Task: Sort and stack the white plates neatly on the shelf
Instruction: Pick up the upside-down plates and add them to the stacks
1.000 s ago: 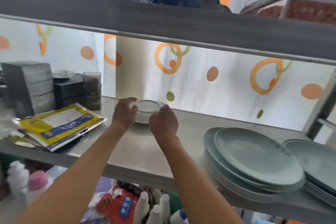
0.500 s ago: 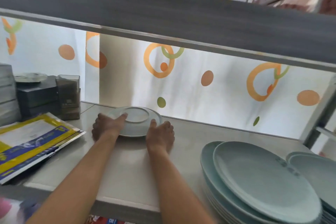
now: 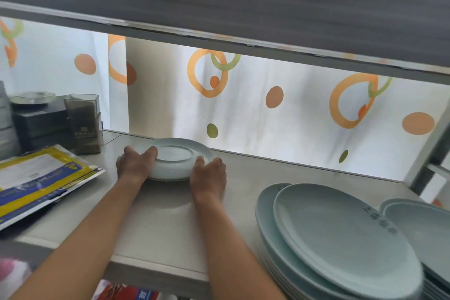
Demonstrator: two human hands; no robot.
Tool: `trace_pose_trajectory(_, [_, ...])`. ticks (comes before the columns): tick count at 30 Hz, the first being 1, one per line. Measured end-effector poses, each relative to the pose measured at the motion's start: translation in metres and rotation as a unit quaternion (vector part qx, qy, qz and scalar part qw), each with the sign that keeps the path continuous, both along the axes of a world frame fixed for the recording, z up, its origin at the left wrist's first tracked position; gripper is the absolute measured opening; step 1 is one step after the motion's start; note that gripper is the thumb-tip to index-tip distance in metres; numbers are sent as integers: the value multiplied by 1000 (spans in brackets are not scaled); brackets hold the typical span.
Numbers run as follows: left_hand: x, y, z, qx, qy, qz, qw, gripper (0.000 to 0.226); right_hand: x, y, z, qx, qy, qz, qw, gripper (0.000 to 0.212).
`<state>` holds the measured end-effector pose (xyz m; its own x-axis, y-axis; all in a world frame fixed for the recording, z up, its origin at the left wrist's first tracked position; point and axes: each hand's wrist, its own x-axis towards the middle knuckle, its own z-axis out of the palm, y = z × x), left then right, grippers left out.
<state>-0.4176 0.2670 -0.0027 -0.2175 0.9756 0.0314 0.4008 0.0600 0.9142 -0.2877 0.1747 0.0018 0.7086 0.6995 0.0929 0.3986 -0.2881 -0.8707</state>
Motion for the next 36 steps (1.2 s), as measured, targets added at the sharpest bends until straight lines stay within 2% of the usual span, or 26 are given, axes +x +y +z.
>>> trace_pose_trajectory(6, [-6,-22,8,54,-57,7,997,70,1,-6,4,12,31,10,999,54])
trace_pose_trajectory(11, [-2,-35,19,137,-93,14,986,55,1,-6,6,28,91,-21,995,49])
trace_pose_trajectory(15, [-4,-39,24,169,-164,24,972,57,-2,-10,11,99,160,-26,982,26])
trace_pose_trajectory(17, [-7,-38,26,155,-218,7,964,65,-3,-15,18,154,176,-21,972,34])
trace_pose_trajectory(21, [-12,-35,29,134,-369,-41,919,76,-5,-28,39,285,226,19,931,32])
trace_pose_trajectory(23, [-14,-31,29,132,-420,-68,895,78,-6,-33,45,303,230,53,923,39])
trace_pose_trajectory(25, [-16,-31,30,131,-458,-91,875,75,-6,-36,47,308,240,74,918,36])
trace_pose_trajectory(28, [-16,-37,34,137,-476,-129,859,59,-7,-39,49,329,252,73,907,21])
trace_pose_trajectory(30, [-18,-38,34,135,-494,-158,844,44,-7,-37,48,349,255,71,899,31])
trace_pose_trajectory(31, [-18,-40,36,137,-516,-181,826,30,-8,-37,48,359,252,70,896,43])
trace_pose_trajectory(33, [-19,-42,38,129,-558,-217,790,5,-9,-37,48,377,228,65,895,54])
trace_pose_trajectory(34, [-18,-43,39,125,-563,-232,783,7,-10,-37,48,387,213,62,895,55])
trace_pose_trajectory(36, [-19,-43,38,118,-558,-254,781,31,-13,-39,50,400,178,62,897,57])
